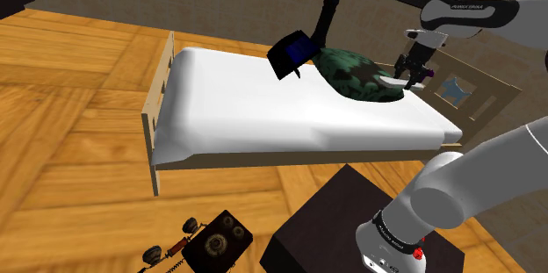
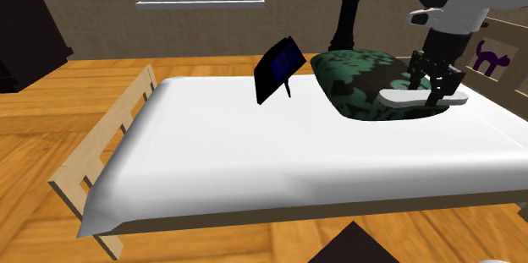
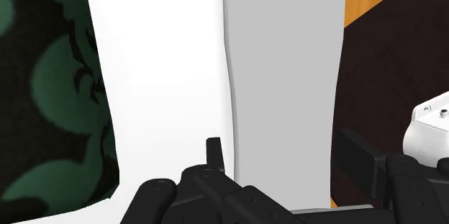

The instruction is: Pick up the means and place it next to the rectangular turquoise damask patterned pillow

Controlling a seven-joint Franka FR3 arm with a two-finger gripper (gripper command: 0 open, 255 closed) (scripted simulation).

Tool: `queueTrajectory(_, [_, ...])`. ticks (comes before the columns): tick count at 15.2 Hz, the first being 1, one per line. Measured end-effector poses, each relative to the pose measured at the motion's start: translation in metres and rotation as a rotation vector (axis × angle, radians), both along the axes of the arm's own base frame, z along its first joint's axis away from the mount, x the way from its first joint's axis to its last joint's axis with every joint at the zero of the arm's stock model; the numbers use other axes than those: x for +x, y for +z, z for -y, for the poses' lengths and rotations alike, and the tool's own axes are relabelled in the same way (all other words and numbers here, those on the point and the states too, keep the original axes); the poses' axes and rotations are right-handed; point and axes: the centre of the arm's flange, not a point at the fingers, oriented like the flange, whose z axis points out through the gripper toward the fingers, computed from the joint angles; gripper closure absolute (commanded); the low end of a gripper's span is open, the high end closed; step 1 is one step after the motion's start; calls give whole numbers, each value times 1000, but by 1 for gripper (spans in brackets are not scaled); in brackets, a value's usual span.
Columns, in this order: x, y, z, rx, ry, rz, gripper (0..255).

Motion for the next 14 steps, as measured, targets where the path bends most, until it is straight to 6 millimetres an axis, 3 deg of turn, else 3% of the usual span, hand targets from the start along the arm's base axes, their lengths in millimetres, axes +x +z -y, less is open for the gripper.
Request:
queueTrajectory(9, [-71, -1, 94, 2, -3, -1, 255])
queueTrajectory(14, [-78, -24, 101, 0, 1, -1, 255])
